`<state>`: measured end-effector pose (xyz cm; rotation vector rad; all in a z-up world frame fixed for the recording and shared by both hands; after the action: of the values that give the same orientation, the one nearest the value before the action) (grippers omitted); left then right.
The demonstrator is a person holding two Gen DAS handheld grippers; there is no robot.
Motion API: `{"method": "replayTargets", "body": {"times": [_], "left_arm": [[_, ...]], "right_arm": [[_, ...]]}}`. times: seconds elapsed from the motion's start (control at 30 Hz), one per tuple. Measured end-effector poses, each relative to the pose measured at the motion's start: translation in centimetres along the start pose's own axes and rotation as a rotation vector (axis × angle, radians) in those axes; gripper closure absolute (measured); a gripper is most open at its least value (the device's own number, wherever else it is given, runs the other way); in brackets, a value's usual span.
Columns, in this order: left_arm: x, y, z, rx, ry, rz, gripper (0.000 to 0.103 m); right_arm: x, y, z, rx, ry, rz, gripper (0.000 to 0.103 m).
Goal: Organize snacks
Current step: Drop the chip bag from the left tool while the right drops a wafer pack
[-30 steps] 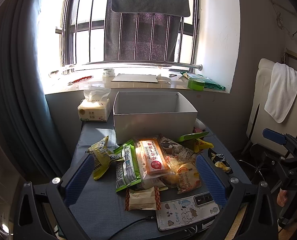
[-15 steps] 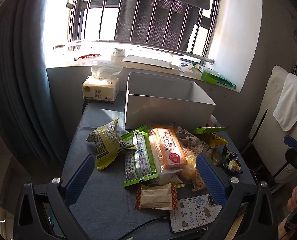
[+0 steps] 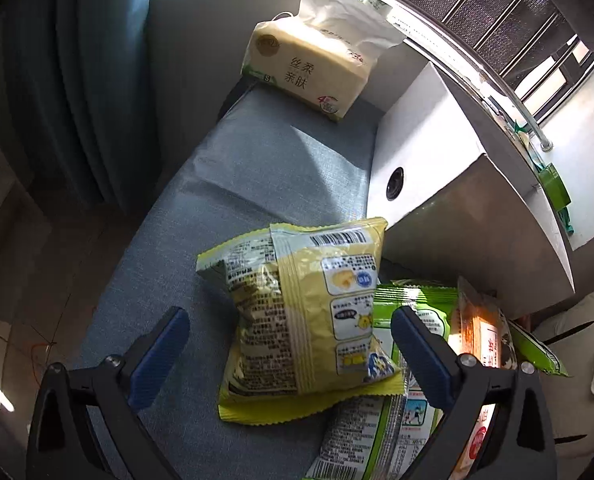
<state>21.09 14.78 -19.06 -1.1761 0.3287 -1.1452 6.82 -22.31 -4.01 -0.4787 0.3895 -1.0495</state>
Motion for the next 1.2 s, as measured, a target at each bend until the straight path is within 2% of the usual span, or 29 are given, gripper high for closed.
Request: {"method": "replayTargets", "body": {"times": [0.07,0.1,0.13,0.17,0.23,0.33,0.43,0.6,0.77,0.87,1.0,1.13,1.2], "left_arm": [[0.2,1.3,0.1,-0.032,0.024,0.040,0.014],[0.6,1.1,0.1,-0.009,0.046,0.050,0.019],[0.9,1.0,-0.1,-0.013,0.052,0.032,0.041],[1.0,0.7,-0.3,-0.010,0.051,0.017,0.047],[1.1,-0.6,-0.7,0.041,0.053,-0.002,0.049],[1.4,-3.9,-1.7,0.148,0.106,0.013,0.049],[1.5,-7.3,-3.1,0.222,0.155,-0.047,0.049],[2.6,-12.6,-6.3,0.320,0.237,-0.141,0.049],[3.0,-16.4,-8.5,0.369,0.265,-0.221,0.049],[3.0,-17.9,-9.7,0.388,0.272,-0.228,0.049],[3.1,-18.3,-10.5,0.383,0.277,-0.255,0.049],[2.9,-18.1,-11.0,0.385,0.292,-0.229,0.049],[2.7,-18.0,-11.1,0.384,0.291,-0.234,0.049]], "right_arm": [[0.2,0.3,-0.2,-0.007,0.006,-0.001,0.000],[0.3,0.4,-0.3,-0.013,0.010,-0.001,0.000],[0.4,0.6,-0.4,-0.019,0.014,-0.001,0.000],[0.5,0.8,-0.5,-0.024,0.019,-0.002,0.000],[0.7,1.2,-0.7,-0.036,0.034,0.004,0.000],[1.0,1.9,-1.1,-0.058,0.067,0.035,0.000],[1.7,2.8,-1.6,-0.070,0.115,0.071,0.000],[3.7,4.8,-1.7,-0.078,0.223,0.053,0.000],[4.8,8.4,-0.2,-0.045,0.188,-0.062,0.000],[4.5,12.0,0.2,-0.074,0.120,-0.151,0.000],[3.4,16.2,0.4,-0.090,0.062,-0.189,0.000],[3.0,19.3,0.8,-0.101,0.011,-0.305,0.000],[3.3,20.1,1.0,-0.105,0.026,-0.284,0.016]]}}
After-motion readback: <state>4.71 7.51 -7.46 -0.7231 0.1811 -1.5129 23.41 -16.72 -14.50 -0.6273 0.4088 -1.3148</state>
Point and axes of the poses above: each gripper's, at about its wrist camera, not at the fingertips, and y roughly the way its jaws point, x to its right, z to its top, the point moved 3 cm from there along y, roughly the way its jaws point, and after that the axes turned 1 degree about -z, right-handed, at the moved point
